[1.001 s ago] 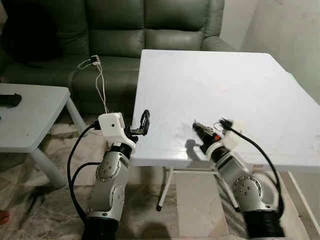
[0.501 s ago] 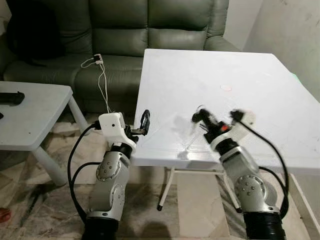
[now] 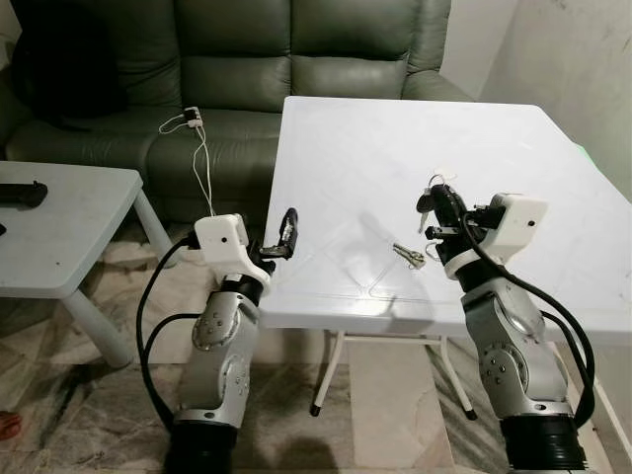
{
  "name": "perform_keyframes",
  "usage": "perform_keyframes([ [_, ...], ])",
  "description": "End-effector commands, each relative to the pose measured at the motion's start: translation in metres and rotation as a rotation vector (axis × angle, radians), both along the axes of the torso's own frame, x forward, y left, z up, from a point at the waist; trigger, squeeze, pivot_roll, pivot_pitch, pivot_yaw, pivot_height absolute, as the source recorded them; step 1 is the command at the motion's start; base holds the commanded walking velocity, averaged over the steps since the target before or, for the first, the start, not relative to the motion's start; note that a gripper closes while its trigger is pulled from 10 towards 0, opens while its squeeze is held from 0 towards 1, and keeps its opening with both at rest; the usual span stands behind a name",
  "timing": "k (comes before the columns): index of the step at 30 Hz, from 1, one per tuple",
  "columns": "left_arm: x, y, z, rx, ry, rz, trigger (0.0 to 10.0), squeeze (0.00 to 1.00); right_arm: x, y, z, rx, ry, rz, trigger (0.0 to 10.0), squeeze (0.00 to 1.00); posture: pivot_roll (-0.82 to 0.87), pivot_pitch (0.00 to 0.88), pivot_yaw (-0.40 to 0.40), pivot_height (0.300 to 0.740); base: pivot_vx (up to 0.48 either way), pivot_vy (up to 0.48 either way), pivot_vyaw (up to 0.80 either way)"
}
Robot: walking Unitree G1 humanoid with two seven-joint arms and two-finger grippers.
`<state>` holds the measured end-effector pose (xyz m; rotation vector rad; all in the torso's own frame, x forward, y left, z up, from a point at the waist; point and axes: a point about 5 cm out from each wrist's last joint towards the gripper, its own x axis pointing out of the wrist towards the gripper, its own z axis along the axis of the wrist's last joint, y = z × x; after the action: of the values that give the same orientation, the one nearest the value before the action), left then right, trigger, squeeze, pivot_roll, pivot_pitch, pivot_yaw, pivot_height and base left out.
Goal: Hang keys on a hook
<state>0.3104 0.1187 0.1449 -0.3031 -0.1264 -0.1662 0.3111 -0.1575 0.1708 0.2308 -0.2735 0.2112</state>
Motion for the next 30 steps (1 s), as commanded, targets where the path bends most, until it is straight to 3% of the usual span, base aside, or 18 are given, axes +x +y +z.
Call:
perform_keyframes([
  [1, 0.001, 0.000, 0.006, -0.005, -0.016, 0.004, 10.0, 0.00, -0.002, -0.001, 0.000, -0.023, -0.009, -0.009, 10.0, 0.00, 0.01, 0.000, -0.068, 0.740, 0.000, 0.000, 0.00],
  [6, 0.002, 0.008, 0.008, -0.005, -0.020, 0.026, 10.0, 0.00, -0.005, -0.005, -0.005, -0.061, -0.005, -0.040, 10.0, 0.00, 0.01, 0.000, -0.062, 0.740, 0.000, 0.000, 0.00],
  [7, 0.002, 0.009, 0.007, 0.001, -0.018, 0.030, 10.0, 0.00, -0.008, -0.004, -0.004, -0.011, -0.035, -0.013, 0.0, 0.00, 0.01, 0.000, -0.062, 0.740, 0.000, 0.000, 0.00],
  [8, 0.003, 0.010, 0.007, 0.003, -0.017, 0.031, 10.0, 0.00, -0.010, -0.003, -0.004, 0.010, -0.048, 0.005, 0.0, 0.00, 0.01, 0.000, -0.062, 0.740, 0.000, 0.000, 0.00],
  [9, 0.003, 0.011, 0.007, 0.003, -0.017, 0.033, 10.0, 0.00, -0.010, -0.001, -0.004, -0.039, -0.052, -0.004, 0.0, 0.00, 0.01, 0.000, -0.059, 0.740, 0.000, 0.000, 0.00],
  [10, 0.004, 0.012, 0.008, 0.006, -0.020, 0.039, 10.0, 0.00, -0.008, 0.001, -0.008, -0.143, -0.017, -0.032, 10.0, 0.00, 0.01, 0.000, -0.059, 0.740, 0.000, 0.000, 0.00],
  [14, 0.005, 0.016, 0.010, 0.020, -0.030, 0.049, 10.0, 0.00, -0.008, 0.000, -0.010, -0.121, -0.012, -0.038, 10.0, 0.00, 0.01, 0.000, -0.058, 0.740, 0.000, 0.000, 0.00],
  [19, 0.000, 0.023, 0.007, 0.025, -0.035, 0.063, 10.0, 0.00, -0.010, -0.007, -0.014, -0.162, -0.005, -0.072, 10.0, 0.00, 0.01, 0.000, -0.054, 0.740, 0.000, 0.000, 0.00],
  [30, -0.013, 0.026, -0.017, 0.051, 0.008, 0.074, 10.0, 0.00, -0.020, -0.013, -0.042, -0.208, 0.063, -0.101, 10.0, 0.00, 0.01, 0.000, -0.037, 0.740, 0.000, 0.000, 0.00],
])
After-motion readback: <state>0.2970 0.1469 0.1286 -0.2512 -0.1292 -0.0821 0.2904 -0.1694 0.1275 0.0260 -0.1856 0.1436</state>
